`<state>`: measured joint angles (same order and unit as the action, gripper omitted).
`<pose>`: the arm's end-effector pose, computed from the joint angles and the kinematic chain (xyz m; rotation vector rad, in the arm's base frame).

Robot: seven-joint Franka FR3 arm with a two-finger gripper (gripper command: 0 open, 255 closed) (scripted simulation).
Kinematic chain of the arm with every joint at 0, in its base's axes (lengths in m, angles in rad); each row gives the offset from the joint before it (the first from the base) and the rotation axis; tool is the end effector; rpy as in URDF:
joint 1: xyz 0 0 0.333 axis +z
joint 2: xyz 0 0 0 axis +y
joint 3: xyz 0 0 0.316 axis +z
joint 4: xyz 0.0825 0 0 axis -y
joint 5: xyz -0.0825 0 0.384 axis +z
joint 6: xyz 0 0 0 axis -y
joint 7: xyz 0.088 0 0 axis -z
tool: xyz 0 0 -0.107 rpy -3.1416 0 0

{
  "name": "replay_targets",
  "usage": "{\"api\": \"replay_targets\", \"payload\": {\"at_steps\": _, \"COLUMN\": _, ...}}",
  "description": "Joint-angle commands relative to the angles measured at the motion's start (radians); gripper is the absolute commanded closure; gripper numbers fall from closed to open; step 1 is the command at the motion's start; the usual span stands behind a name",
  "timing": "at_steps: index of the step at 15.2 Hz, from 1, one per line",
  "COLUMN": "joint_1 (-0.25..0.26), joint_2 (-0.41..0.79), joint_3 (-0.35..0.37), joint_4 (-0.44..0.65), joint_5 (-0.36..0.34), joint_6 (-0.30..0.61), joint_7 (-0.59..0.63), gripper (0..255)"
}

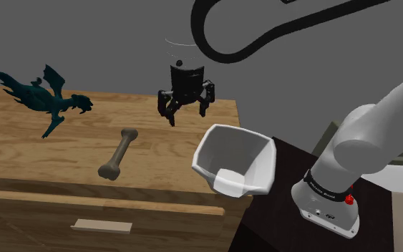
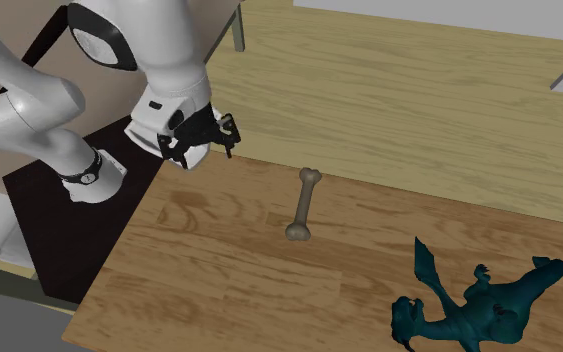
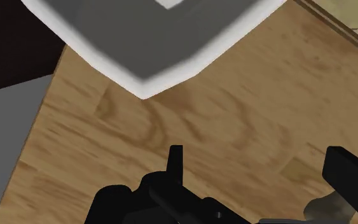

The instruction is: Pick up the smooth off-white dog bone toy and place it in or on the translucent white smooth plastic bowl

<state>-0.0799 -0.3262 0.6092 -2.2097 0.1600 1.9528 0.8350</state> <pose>0.3947 0.2632 0.4886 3.0664 -0.6024 0.0577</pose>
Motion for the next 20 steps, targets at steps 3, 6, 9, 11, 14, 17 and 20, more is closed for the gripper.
{"api": "replay_targets", "payload": {"at_steps": 3, "joint_1": -0.038, "joint_2": 0.181, "joint_3": 0.108, "joint_4": 0.116, "joint_5": -0.099, "joint_6": 0.037, "joint_7": 0.244, "gripper": 0}}
{"api": "replay_targets", "payload": {"at_steps": 6, "joint_1": -0.039, "joint_2": 0.347, "joint_3": 0.16, "joint_4": 0.224, "joint_5": -0.222, "joint_6": 0.044, "joint_7": 0.437, "gripper": 0}}
{"api": "replay_targets", "payload": {"at_steps": 9, "joint_1": 0.008, "joint_2": 0.519, "joint_3": 0.164, "joint_4": 0.35, "joint_5": -0.352, "joint_6": 0.025, "joint_7": 0.618, "gripper": 0}}
{"api": "replay_targets", "payload": {"at_steps": 11, "joint_1": 0.06, "joint_2": 0.625, "joint_3": 0.141, "joint_4": 0.445, "joint_5": -0.424, "joint_6": 0.002, "joint_7": 0.718, "gripper": 0}}
{"api": "replay_targets", "payload": {"at_steps": 14, "joint_1": 0.147, "joint_2": 0.773, "joint_3": 0.093, "joint_4": 0.602, "joint_5": -0.504, "joint_6": -0.042, "joint_7": 0.838, "gripper": 0}}
{"api": "replay_targets", "payload": {"at_steps": 17, "joint_1": 0.236, "joint_2": 0.915, "joint_3": 0.039, "joint_4": 0.783, "joint_5": -0.558, "joint_6": -0.097, "joint_7": 0.927, "gripper": 0}}
{"api": "replay_targets", "payload": {"at_steps": 20, "joint_1": 0.244, "joint_2": 0.936, "joint_3": 0.028, "joint_4": 0.786, "joint_5": -0.567, "joint_6": -0.08, "joint_7": 0.938, "gripper": 0}}
